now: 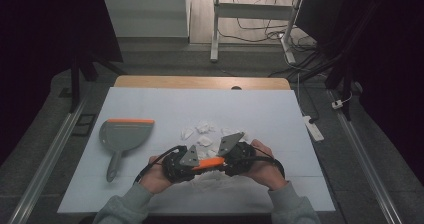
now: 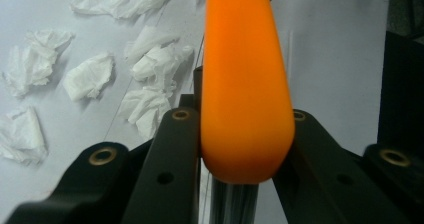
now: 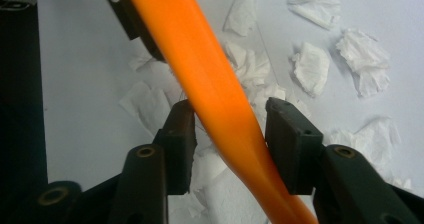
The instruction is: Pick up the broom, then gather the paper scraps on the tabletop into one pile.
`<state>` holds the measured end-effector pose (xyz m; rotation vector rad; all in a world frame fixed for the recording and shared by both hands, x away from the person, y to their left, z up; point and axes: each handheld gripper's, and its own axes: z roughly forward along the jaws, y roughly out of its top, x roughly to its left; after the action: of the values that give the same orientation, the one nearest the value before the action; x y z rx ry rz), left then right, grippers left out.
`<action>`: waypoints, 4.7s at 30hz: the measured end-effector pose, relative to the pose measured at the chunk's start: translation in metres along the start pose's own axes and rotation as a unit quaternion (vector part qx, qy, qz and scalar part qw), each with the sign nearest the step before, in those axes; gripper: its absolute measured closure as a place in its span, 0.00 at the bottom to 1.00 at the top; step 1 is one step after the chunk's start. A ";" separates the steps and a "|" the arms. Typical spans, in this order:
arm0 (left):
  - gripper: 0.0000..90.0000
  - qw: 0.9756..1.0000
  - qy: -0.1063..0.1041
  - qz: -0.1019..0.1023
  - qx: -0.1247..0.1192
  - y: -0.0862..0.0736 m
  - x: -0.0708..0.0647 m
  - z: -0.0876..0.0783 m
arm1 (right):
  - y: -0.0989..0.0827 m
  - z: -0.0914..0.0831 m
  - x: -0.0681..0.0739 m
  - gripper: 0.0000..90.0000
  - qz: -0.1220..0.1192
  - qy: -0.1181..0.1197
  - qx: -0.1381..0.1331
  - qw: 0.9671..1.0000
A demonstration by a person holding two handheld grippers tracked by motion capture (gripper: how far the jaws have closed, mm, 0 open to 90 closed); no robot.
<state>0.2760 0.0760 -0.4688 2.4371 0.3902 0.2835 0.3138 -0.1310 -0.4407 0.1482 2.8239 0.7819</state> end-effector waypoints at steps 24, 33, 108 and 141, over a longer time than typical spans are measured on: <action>0.80 0.999 0.005 -0.017 -0.041 -0.006 0.009 -0.009 | -0.003 -0.005 0.000 0.71 -0.007 0.013 -0.028 0.999; 0.41 0.986 0.106 -0.082 -0.100 -0.017 0.014 -0.032 | -0.009 -0.015 -0.010 0.75 0.042 -0.028 -0.045 0.998; 0.28 0.950 0.167 -0.255 -0.063 -0.150 0.034 -0.064 | -0.017 0.025 -0.127 0.78 0.214 -0.156 0.203 0.943; 0.29 0.951 0.164 -0.255 -0.061 -0.153 0.037 -0.063 | 0.019 0.036 -0.165 0.78 0.181 -0.123 0.127 0.967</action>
<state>0.2600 0.2386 -0.5127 2.0753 1.0906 0.4660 0.4830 -0.1213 -0.4328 0.7637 2.6744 0.4196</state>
